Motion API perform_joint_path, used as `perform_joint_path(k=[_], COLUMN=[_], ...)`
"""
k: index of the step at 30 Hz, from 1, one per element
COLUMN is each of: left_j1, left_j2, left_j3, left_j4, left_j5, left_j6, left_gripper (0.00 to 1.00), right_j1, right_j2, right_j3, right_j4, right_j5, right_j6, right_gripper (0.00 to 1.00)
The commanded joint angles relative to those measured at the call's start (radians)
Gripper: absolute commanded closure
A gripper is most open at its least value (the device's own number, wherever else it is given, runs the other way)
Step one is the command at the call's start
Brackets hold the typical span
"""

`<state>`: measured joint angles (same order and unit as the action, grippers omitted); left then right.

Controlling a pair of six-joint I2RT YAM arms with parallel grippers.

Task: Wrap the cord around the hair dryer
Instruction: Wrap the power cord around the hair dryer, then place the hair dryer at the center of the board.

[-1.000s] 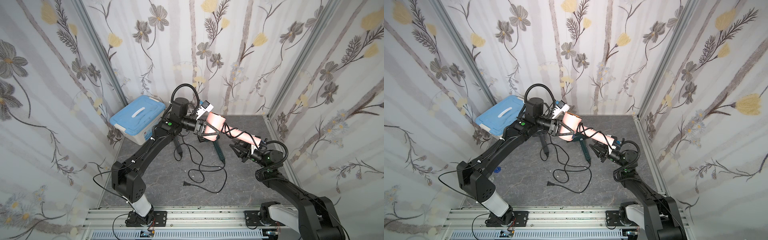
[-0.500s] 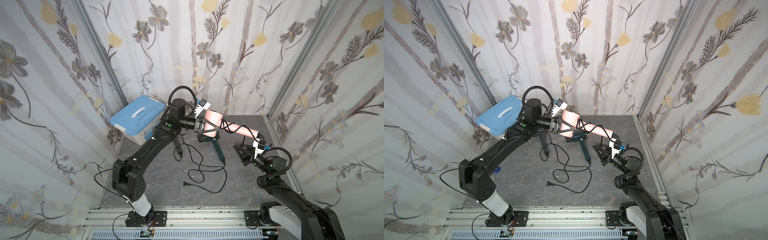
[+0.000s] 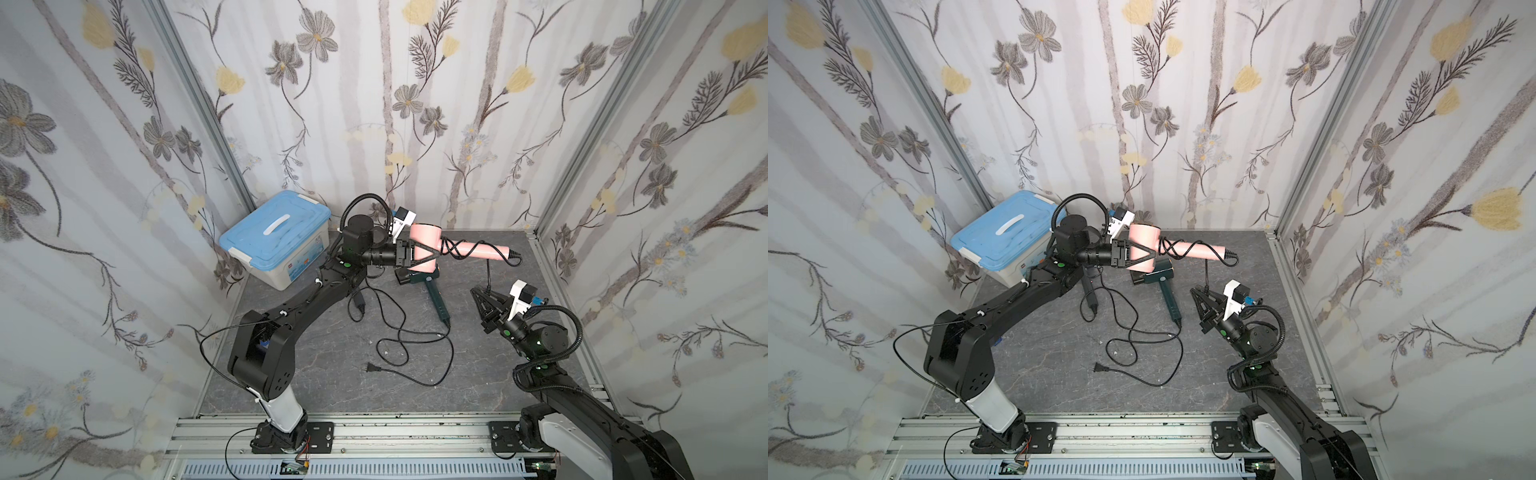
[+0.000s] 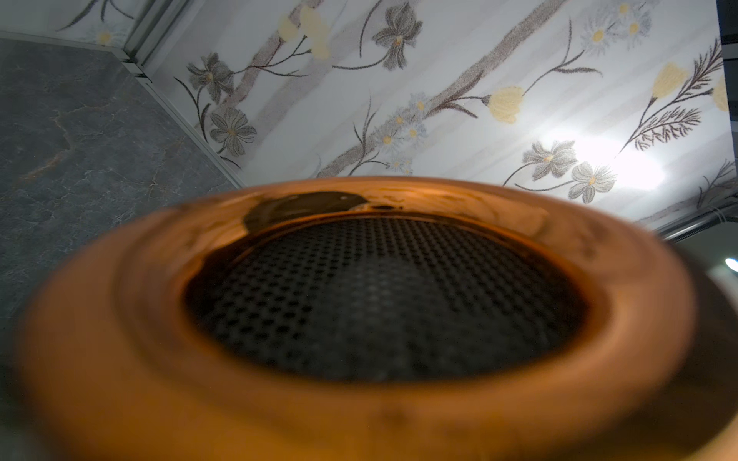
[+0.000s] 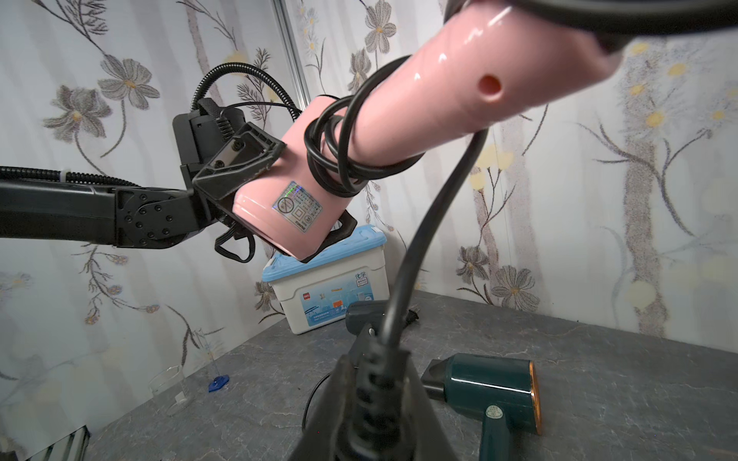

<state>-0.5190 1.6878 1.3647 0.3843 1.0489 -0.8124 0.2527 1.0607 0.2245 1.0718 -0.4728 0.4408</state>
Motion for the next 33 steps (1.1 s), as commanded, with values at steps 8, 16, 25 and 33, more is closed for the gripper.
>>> perform_joint_path(k=[8,16,25,33], left_j1=[-0.062,-0.089,-0.105,-0.113], left_j2=[-0.040,-0.043,-0.056,-0.056], left_j3=[0.119,0.120,0.124,0.119], left_j4=[-0.470,-0.555,-0.607,-0.659], left_j5=[-0.259,-0.233,-0.157,-0.139], left_j6=[0.521,0.599,0.639,0.675], left_gripper=[1.00,1.00,1.00,1.00], right_j1=[0.022,0.008,-0.050,-0.081], right_j2=[-0.112,-0.094,-0.063,-0.074], right_j3=[0.140,0.273,0.294,0.302], right_j4=[-0.515,-0.687,-0.607,-0.584], right_j5=[0.098,-0.021,-0.123,-0.184], right_j6=[-0.131,-0.186,-0.119,-0.092], right_gripper=[1.00,0.79,0.60,0.52])
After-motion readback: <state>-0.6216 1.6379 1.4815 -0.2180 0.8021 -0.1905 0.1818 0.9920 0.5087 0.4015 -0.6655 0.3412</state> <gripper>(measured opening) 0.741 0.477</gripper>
